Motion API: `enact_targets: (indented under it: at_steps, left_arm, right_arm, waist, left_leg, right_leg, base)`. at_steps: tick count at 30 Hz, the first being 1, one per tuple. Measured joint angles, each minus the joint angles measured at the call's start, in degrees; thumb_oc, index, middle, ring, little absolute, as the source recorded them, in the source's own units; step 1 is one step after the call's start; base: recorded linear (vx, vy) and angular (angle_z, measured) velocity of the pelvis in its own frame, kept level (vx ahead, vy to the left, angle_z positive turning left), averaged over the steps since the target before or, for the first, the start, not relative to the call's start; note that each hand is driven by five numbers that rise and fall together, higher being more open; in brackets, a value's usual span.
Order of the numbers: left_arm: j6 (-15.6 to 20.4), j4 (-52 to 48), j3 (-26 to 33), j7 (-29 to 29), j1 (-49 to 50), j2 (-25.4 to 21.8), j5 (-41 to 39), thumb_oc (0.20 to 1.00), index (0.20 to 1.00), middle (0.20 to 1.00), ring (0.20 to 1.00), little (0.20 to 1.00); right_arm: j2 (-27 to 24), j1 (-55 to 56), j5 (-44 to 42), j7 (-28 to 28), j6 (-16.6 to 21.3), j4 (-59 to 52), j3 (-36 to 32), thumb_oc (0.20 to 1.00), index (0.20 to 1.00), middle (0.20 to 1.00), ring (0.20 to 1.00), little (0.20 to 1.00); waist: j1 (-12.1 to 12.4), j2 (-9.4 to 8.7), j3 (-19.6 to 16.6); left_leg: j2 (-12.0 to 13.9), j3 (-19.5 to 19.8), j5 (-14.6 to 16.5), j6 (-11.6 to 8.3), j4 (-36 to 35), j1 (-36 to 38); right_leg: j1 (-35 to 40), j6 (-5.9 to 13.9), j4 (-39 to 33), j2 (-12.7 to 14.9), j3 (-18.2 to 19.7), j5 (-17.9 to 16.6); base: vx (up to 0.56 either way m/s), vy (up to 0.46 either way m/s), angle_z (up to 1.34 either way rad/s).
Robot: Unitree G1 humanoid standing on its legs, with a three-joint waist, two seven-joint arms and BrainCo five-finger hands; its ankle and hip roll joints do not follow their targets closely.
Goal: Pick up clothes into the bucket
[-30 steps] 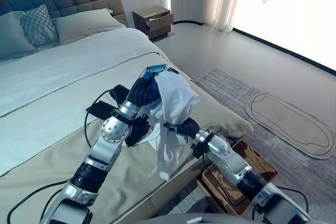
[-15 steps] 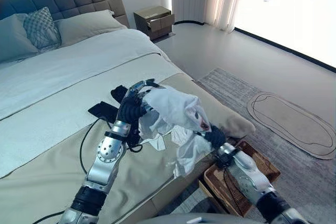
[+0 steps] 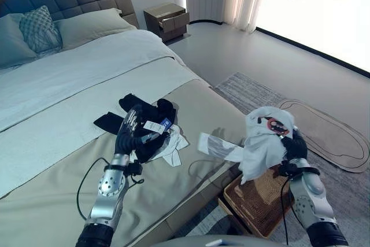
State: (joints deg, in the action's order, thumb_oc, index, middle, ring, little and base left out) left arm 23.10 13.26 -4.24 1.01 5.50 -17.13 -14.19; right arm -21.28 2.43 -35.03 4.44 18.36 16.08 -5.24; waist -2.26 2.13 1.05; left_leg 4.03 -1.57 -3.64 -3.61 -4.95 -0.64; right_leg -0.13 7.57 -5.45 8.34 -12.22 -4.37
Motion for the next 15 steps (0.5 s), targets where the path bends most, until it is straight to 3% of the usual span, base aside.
enact_targets:
  at_steps: [9, 15]
  left_arm:
    - [-0.25, 3.64, 2.01, -1.50, 4.63, 0.65, -1.34, 1.000, 1.000, 1.000, 1.000, 1.000]
    - [0.20, 3.23, 7.71, 0.24, 5.47, 2.42, -3.64, 1.000, 1.000, 1.000, 1.000, 1.000]
  right_arm:
    - [-2.05, -1.69, 4.17, -7.45, 1.61, 0.07, -5.38, 0.200, 0.200, 0.200, 0.200, 0.200]
    - [-3.11, -2.31, 9.43, -13.75, 2.31, 3.28, -7.17, 0.200, 0.200, 0.200, 0.200, 0.200]
  waist:
    - [0.19, 0.08, 1.72]
    - [0.22, -0.16, 3.19]
  left_leg:
    - [-0.10, -0.01, 0.24, 0.20, -0.01, -0.16]
    - [-0.19, 0.10, 0.09, -0.12, 0.95, -2.15]
  right_leg:
    - [-0.15, 0.14, 0.00, 0.11, 0.04, 0.20]
    - [-1.69, 0.16, 0.28, 0.16, 0.08, 0.20]
  base:
    - [0.00, 0.000, 0.00]
    - [-0.05, -0.006, 0.01]
